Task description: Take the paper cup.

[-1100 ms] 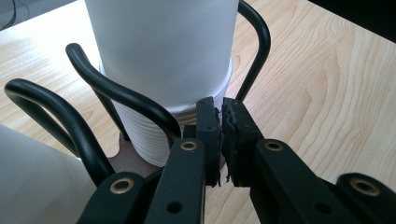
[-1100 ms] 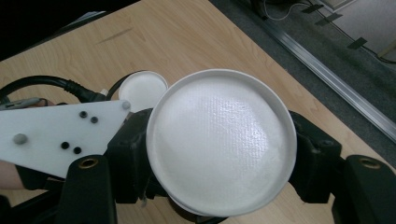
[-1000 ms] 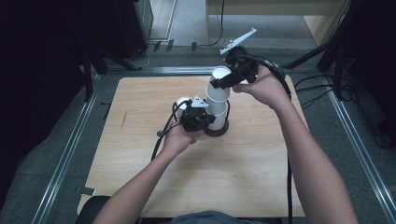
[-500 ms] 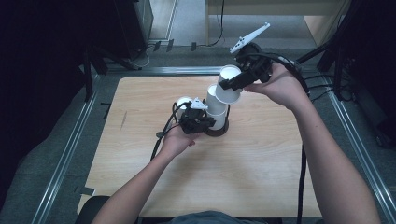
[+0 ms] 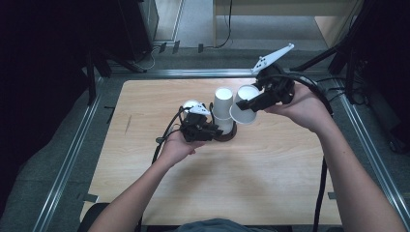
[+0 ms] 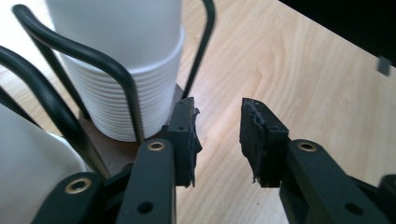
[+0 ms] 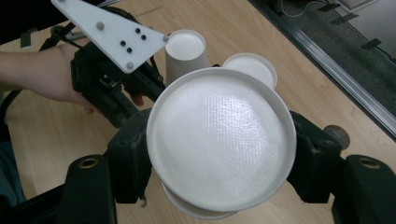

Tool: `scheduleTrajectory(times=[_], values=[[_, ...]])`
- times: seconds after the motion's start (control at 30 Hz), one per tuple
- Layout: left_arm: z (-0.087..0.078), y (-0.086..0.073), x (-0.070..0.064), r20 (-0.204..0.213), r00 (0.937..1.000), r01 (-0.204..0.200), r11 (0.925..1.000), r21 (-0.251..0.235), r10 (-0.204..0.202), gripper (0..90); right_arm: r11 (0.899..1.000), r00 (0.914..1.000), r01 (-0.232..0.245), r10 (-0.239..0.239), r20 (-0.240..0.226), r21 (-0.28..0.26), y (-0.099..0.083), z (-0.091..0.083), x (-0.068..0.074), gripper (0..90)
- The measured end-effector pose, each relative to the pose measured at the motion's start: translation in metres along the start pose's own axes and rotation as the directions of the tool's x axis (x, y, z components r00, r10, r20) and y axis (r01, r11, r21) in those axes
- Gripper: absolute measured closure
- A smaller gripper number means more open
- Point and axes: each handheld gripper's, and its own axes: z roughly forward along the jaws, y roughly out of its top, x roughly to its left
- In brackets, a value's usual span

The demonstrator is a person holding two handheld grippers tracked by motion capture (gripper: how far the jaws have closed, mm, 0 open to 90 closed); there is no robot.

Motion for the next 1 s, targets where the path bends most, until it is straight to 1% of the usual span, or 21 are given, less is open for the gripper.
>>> scheduleTrajectory(times=[0.1,0.13,0.17,0.23,0.4,0.47,0.53,0.57,0.67,0.7,0.77,0.83,0.93,1.0], values=[[-0.003,-0.004,-0.002,0.019,0.9994,-0.029,0.9996,0.004,0.029,60.9,1.000,0.9997,0.004,-0.004,-0.026,-0.004,-0.009,0.001,0.003,33.2],[-0.003,-0.004,-0.003,0.026,0.9991,-0.033,0.9994,0.007,0.033,59.8,1.000,0.9994,0.000,0.000,-0.034,0.001,-0.013,0.001,0.004,33.2],[-0.004,-0.004,-0.004,0.033,0.9988,-0.037,0.9993,0.012,0.036,59.0,1.000,0.9992,0.000,0.000,-0.040,0.001,-0.015,0.001,0.004,33.2],[-0.007,-0.005,-0.006,0.043,0.9975,-0.056,0.9983,0.015,0.056,56.7,1.000,0.9991,0.005,-0.004,-0.042,0.007,-0.020,0.002,0.005,33.2],[-0.013,-0.009,-0.009,0.081,0.9938,-0.075,0.9972,-0.004,0.075,51.6,1.000,0.9984,0.009,-0.009,-0.056,0.003,-0.031,0.006,0.010,33.2],[-0.013,-0.012,-0.010,0.089,0.9926,-0.083,0.9965,0.001,0.083,48.0,1.000,0.9976,0.015,-0.015,-0.068,0.004,-0.036,0.009,0.012,33.2],[-0.014,-0.014,-0.010,0.096,0.9912,-0.093,0.9956,0.013,0.091,46.7,1.000,0.9963,0.023,-0.022,-0.083,0.013,-0.042,0.012,0.014,33.3],[-0.014,-0.015,-0.011,0.100,0.9910,-0.091,0.9957,0.015,0.089,45.5,1.000,0.9957,0.021,-0.019,-0.091,0.018,-0.045,0.014,0.016,33.3],[-0.015,-0.019,-0.010,0.103,0.9903,-0.095,0.9954,0.015,0.093,42.9,0.999,0.9947,0.035,-0.032,-0.098,0.027,-0.052,0.021,0.019,33.2],[-0.016,-0.020,-0.009,0.105,0.9899,-0.098,0.9951,0.015,0.095,41.9,0.999,0.9945,0.032,-0.029,-0.100,0.030,-0.055,0.024,0.020,33.2],[-0.017,-0.022,-0.008,0.109,0.9892,-0.099,0.9950,0.010,0.098,39.9,0.999,0.9942,0.036,-0.034,-0.102,0.020,-0.060,0.029,0.022,33.2],[-0.019,-0.023,-0.008,0.116,0.9875,-0.109,0.9939,0.017,0.107,38.8,1.000,0.9927,0.027,-0.026,-0.118,0.010,-0.066,0.035,0.023,33.2],[-0.019,-0.026,-0.007,0.136,0.9818,-0.136,0.9905,0.017,0.133,38.7,0.999,0.9901,0.028,-0.030,-0.137,-0.016,-0.072,0.044,0.027,33.2],[-0.019,-0.028,-0.007,0.141,0.9799,-0.145,0.9894,0.013,0.142,38.6,0.999,0.9876,0.030,-0.034,-0.153,-0.029,-0.076,0.050,0.030,33.2]])
